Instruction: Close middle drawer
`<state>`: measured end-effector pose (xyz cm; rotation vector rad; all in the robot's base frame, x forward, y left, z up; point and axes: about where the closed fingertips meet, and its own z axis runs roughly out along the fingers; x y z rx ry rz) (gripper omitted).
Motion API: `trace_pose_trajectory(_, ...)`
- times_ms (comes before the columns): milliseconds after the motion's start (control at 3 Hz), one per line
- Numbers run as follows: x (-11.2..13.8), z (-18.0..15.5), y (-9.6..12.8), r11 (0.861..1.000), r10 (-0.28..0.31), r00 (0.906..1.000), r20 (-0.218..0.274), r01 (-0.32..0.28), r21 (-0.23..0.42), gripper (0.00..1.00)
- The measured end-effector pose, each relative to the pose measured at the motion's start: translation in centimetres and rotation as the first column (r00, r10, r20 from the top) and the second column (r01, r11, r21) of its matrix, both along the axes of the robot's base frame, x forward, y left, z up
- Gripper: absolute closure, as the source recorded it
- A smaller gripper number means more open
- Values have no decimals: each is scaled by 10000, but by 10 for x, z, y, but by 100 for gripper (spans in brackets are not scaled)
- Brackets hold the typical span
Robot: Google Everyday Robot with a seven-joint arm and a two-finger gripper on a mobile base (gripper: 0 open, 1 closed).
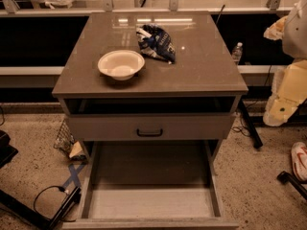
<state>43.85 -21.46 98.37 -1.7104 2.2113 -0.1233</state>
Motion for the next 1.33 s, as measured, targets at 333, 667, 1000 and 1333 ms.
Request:
trace_pose_trajectory(333, -1, 0, -1, 10000, -42, 9999, 93, 42, 32, 0)
trace_pose_trajectory(667, -9, -17, -12, 9988, -239, 9994, 238, 228, 433, 0)
trace_pose_trajectory(1000, -24, -62, -33, 9900, -450, 9974, 561, 370, 1363, 0)
trace_pose_trajectory(1333, -33, -115, -49, 9740, -527, 9948, 870, 320, 2243, 0)
